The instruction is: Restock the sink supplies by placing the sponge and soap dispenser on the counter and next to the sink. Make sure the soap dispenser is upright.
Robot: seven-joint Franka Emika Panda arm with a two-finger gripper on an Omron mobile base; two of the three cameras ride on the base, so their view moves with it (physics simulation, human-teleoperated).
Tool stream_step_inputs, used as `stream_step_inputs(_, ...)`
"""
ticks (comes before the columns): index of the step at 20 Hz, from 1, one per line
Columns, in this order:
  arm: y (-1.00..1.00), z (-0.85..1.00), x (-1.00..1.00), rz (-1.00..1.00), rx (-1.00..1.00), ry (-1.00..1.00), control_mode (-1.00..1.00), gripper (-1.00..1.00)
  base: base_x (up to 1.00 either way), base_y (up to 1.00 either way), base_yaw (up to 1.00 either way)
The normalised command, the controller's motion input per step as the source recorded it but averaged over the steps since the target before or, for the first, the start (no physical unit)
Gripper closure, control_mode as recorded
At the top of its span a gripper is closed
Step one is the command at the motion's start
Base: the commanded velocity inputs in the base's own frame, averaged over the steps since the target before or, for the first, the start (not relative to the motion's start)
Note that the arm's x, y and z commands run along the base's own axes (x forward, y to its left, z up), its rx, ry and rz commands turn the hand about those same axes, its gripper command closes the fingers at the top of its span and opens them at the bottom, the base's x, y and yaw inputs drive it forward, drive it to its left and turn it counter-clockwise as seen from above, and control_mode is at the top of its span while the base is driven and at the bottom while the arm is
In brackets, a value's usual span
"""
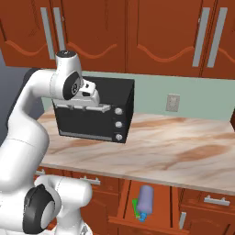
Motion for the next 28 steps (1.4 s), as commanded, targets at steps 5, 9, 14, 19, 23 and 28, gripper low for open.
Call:
stream_step_inputs(5, 0.0, 0.0, 0.0, 0.0, 0.0, 0.0, 1.0, -1.0, 0.0, 0.06, -0.06)
stream_step_inputs(9, 0.0, 0.0, 0.0, 0.0, 0.0, 0.0, 1.0, -1.0, -0.17, 0.6, -0.5)
stream_step_inputs(14, 0.0, 0.0, 0.0, 0.0, 0.0, 0.0, 1.0, -1.0, -0.27, 0.58, -0.57)
stream_step_inputs(19, 0.0, 0.0, 0.0, 0.0, 0.0, 0.0, 1.0, -1.0, 0.09, 0.05, -0.42)
stream_step_inputs(23, 0.0, 0.0, 0.0, 0.0, 0.0, 0.0, 1.0, -1.0, 0.27, -0.25, -0.26)
stream_step_inputs(28, 0.0, 0.0, 0.0, 0.0, 0.0, 0.0, 1.0, -1.0, 0.36, 0.0, -0.17)
